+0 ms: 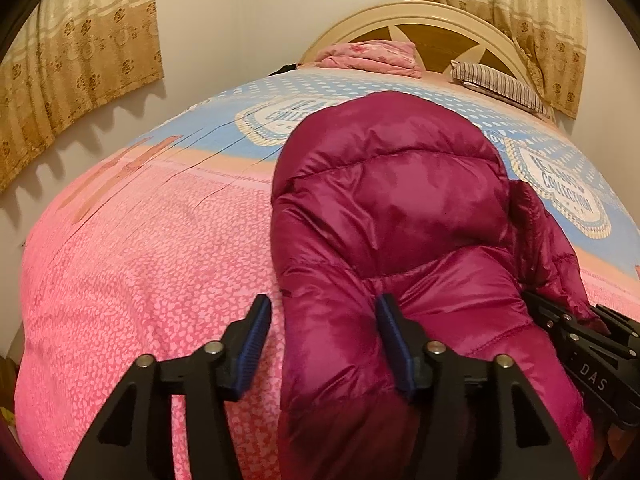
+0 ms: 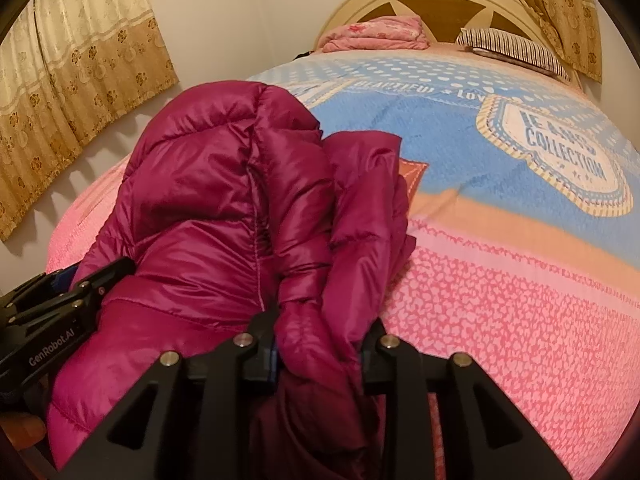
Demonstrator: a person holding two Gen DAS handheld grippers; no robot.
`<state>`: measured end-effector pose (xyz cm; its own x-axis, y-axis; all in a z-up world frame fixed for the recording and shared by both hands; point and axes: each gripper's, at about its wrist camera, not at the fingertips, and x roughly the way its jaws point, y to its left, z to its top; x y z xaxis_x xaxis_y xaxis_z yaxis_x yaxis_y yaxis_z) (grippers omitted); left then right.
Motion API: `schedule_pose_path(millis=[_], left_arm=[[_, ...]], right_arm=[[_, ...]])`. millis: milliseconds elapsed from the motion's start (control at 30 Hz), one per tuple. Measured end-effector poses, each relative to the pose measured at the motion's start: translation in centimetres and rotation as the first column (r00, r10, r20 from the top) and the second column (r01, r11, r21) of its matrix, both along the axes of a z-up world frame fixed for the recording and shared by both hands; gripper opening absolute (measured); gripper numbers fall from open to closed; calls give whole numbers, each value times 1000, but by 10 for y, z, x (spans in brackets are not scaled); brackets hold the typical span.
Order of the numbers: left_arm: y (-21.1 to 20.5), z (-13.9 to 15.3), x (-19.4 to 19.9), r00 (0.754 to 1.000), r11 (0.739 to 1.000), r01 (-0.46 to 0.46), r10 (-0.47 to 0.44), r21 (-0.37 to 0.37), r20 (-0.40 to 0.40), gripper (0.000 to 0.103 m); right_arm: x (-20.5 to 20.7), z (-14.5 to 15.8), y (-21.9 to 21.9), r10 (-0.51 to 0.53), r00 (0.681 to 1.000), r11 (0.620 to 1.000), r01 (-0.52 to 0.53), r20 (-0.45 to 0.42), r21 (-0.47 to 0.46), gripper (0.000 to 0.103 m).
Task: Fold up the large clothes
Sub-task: 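Open both tools and lift them away from the folded jacket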
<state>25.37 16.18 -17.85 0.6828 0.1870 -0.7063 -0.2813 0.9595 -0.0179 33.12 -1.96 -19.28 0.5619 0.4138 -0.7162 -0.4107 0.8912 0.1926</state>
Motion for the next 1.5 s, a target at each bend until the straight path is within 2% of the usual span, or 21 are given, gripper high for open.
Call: schedule_pose_path(millis=[300, 467, 667, 800, 867, 933, 1067, 1133, 1233, 1367, 1500], left_arm=[[10, -6, -2, 1000, 1000, -23, 24, -20, 9, 75], [10, -5, -3, 1000, 999, -28, 28, -21, 6, 76], [8, 9, -12, 1000, 1000, -24, 24, 0, 3, 76], [1, 41, -38, 998, 1000, -4, 3, 20, 58, 76], [-4, 64, -62, 994, 999, 13, -17, 42, 105, 76], [-7, 82, -84, 990, 998, 24, -32, 55, 140, 76], [-9, 105, -124, 980, 997, 36, -49, 73, 193, 76], [-8, 111, -134, 976, 997, 41, -54, 64, 209, 76], [-11, 122, -139, 973, 997, 44, -58, 67, 223, 76], [-11, 128, -145, 968, 998, 50, -60, 46, 242, 76], [-15, 132, -150, 964, 996, 56, -70, 63, 255, 77]], right_arm=[[0, -1, -6, -19, 1000, 1000, 19, -1, 12, 38], [3, -3, -8, -29, 999, 1000, 30, -12, 7, 45], [0, 5, -8, -38, 999, 999, 38, -5, -6, 46], [-14, 26, -12, -47, 999, 999, 47, 16, -7, 48], [-29, 42, -16, -54, 997, 999, 55, 48, -1, 61], [-51, 63, -23, -69, 992, 998, 68, 106, 15, 69], [-97, 101, -32, -78, 978, 996, 69, 192, 51, 71], [-115, 114, -33, -77, 970, 996, 65, 229, 60, 76], [-135, 130, -30, -61, 959, 997, 47, 278, 56, 77], [-148, 138, -26, -55, 947, 998, 40, 315, 54, 77], [-153, 140, -25, -50, 944, 998, 37, 325, 46, 77]])
